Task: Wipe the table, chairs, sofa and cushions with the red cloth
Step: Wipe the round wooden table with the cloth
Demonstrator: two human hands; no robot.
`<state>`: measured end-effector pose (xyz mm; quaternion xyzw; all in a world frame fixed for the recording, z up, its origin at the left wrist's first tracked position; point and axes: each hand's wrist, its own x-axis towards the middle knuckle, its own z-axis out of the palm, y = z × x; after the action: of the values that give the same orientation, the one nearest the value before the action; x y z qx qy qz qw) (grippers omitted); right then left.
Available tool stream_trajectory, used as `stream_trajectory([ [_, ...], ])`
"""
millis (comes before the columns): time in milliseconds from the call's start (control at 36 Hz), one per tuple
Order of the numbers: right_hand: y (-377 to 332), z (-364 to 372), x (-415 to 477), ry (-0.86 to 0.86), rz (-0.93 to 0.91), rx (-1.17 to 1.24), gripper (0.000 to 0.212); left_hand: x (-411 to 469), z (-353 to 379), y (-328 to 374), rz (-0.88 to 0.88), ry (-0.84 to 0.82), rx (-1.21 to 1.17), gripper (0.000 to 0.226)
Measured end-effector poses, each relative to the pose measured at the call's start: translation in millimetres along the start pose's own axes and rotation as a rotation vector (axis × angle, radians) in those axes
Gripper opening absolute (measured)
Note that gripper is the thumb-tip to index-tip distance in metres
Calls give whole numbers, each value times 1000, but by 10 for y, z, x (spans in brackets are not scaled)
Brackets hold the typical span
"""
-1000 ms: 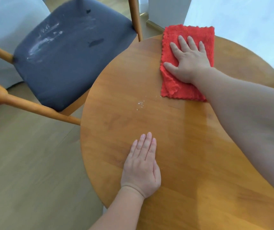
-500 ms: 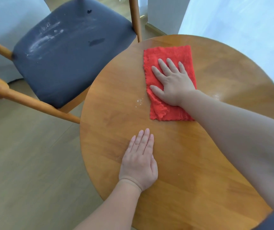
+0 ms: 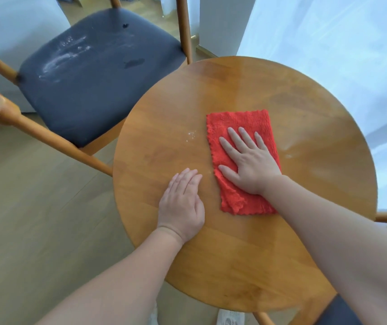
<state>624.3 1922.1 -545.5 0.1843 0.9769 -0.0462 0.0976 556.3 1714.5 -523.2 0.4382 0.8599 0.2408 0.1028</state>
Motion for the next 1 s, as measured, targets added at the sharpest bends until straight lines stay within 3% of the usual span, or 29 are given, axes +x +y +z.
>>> stream_trajectory([
  [111,-1,-26,-14,-43,7,0,79,0,-308,-418,-44,13,128,44],
  [222,-71,-18,-41,16,109,95,71,-28,-535,-880,-121,-85,282,50],
  [306,-198,21,-54,42,276,109,66,13,-528,-1064,-147,-97,306,54],
  [417,-317,58,8,11,327,96,72,79,-427,-1154,-175,-66,248,55],
  [1000,-486,-195,1398,25,181,37,70,85,-382,-1213,-173,-2,44,49],
])
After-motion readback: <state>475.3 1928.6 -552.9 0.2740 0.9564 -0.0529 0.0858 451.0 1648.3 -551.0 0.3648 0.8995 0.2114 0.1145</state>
